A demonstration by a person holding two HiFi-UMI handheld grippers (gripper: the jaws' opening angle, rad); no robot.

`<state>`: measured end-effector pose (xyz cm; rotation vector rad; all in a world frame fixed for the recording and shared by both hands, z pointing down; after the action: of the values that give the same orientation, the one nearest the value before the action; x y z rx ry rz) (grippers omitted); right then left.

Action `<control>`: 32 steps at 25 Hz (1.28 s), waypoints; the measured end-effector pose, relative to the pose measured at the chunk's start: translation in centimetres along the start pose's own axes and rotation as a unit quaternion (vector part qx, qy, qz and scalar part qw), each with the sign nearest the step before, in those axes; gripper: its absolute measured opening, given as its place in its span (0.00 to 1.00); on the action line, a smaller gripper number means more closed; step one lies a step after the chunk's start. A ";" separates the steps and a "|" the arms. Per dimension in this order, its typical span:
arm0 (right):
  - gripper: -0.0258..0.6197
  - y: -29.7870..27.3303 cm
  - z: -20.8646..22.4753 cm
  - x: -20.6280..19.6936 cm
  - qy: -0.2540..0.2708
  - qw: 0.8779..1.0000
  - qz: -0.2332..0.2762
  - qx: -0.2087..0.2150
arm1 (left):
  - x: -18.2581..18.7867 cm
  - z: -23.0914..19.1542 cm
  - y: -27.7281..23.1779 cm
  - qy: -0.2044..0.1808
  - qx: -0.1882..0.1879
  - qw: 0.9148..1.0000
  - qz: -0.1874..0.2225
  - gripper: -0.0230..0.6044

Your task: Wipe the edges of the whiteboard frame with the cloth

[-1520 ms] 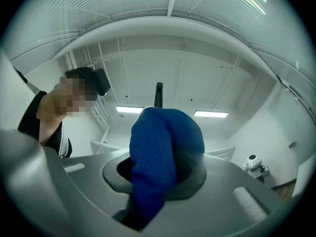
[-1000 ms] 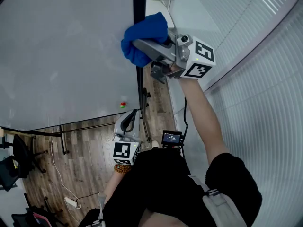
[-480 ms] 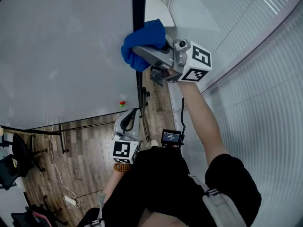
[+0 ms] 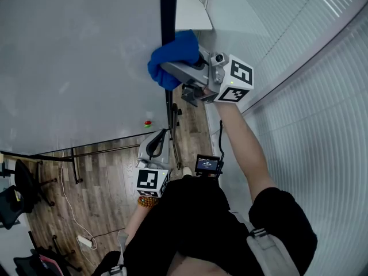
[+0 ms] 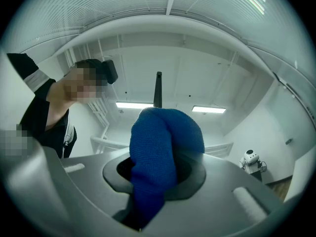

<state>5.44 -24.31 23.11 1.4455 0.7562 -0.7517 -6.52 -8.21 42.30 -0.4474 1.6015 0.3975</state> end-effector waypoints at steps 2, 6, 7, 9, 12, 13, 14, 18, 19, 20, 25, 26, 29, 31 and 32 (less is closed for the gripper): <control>0.22 0.3 0.0 -0.4 -0.001 1.000 -0.001 -0.002 | -0.2 0.0 -0.1 0.001 -0.001 1.000 -0.001 0.04; 0.22 0.1 -0.1 -0.2 0.000 1.000 -0.004 -0.002 | 0.6 0.3 -0.2 0.003 -0.004 1.000 0.000 0.04; 0.22 -0.1 -0.1 0.1 0.001 1.000 -0.004 -0.002 | 1.0 0.3 -0.3 0.003 -0.004 1.000 0.001 0.04; 0.22 -0.3 -0.1 0.2 0.003 1.000 -0.006 -0.003 | 1.5 0.2 -0.3 0.004 -0.004 1.000 0.001 0.04; 0.22 0.0 -0.1 -0.5 0.003 1.000 -0.008 -0.003 | 1.1 0.0 -0.3 0.004 -0.003 1.000 0.001 0.04; 0.22 0.3 -0.3 -0.9 0.004 1.000 -0.008 -0.003 | 0.8 0.0 -0.2 0.004 -0.002 1.000 0.001 0.04; 0.22 0.7 -0.8 -1.3 0.005 1.000 -0.009 -0.003 | 0.4 0.1 0.1 0.003 -0.002 1.000 0.001 0.04; 0.22 1.9 -1.8 -3.3 0.009 1.000 -0.012 -0.005 | -1.2 0.2 0.9 0.001 -0.003 1.000 0.002 0.04; 0.22 2.0 -1.9 -3.4 0.010 1.000 -0.013 -0.005 | -1.2 0.3 0.9 0.001 -0.004 1.000 0.002 0.04; 0.22 2.2 -1.9 -3.6 0.010 1.000 -0.014 -0.005 | -1.2 0.3 0.9 0.000 -0.004 1.000 0.003 0.04; 0.22 2.9 -1.9 -4.8 0.010 1.000 -0.020 -0.006 | -1.6 0.2 0.9 0.000 -0.006 1.000 0.003 0.04; 0.22 3.0 -1.9 -5.0 0.010 1.000 -0.021 -0.007 | -1.6 0.2 0.8 0.000 -0.006 1.000 0.002 0.04; 0.22 3.1 -1.7 -5.2 0.008 1.000 -0.024 -0.008 | -1.1 0.0 0.7 0.001 -0.003 1.000 0.001 0.04; 0.22 3.2 -1.6 -5.4 0.008 1.000 -0.026 -0.008 | -1.1 -0.1 0.6 0.002 -0.002 1.000 0.000 0.04; 0.22 3.3 -1.5 -5.5 0.008 1.000 -0.026 -0.008 | -1.1 -0.1 0.6 0.003 -0.003 1.000 0.000 0.04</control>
<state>5.07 -22.83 29.52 1.4225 0.8133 -0.7738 -6.86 -7.68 43.38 -0.4526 1.6058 0.4012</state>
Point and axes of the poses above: the fingertips, and each gripper's own axes: y backward along the fingers, z to its right, x out of its top, the point moved 8 cm from there along y, backward along the fingers, and after that the axes turned 6 degrees about z, right-handed, at the moved point
